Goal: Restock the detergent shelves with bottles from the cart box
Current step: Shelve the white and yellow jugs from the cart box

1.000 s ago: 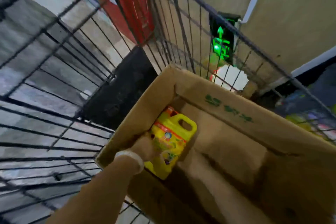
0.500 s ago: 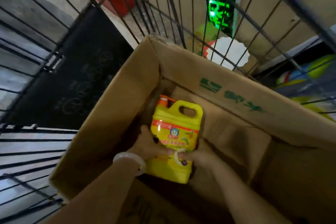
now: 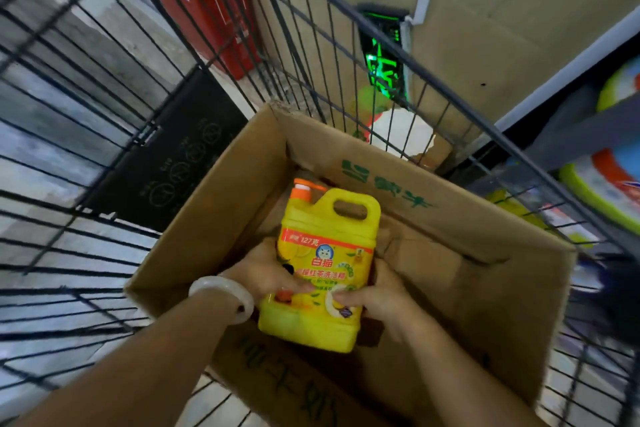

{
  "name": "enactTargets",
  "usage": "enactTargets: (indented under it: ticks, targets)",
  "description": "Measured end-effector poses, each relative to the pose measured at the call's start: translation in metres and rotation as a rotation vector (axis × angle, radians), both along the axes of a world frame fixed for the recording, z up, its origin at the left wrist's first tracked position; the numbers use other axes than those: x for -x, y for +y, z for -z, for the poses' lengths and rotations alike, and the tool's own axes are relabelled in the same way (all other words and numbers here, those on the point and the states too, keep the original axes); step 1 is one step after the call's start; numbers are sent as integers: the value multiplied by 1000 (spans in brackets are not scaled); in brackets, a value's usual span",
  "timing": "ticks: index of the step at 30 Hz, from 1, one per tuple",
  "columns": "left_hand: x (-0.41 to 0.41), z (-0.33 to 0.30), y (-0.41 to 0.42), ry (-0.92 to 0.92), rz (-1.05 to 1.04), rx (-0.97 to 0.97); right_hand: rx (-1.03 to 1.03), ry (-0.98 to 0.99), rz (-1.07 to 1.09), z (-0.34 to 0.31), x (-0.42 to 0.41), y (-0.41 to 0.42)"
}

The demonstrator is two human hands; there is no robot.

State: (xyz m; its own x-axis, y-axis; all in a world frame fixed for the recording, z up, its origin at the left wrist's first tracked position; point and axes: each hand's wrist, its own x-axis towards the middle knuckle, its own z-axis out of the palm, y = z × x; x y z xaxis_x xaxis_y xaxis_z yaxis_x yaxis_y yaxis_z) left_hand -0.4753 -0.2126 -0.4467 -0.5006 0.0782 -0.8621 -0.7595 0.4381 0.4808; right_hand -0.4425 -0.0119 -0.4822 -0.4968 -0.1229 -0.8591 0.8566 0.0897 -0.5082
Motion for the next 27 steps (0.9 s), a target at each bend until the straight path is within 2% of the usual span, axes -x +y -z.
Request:
enactTargets:
  ticks: [9,16,27]
  targets:
    - [-20,-163,43,465,-110,15,-67,454,-47,-174,7,49]
    - [-59,-316,113,806,-206,-141,-114,833,-73,-348,-21,117]
    - [-77,-554,223,1277,-120,-396,-255,1371,74,-596,-70,230]
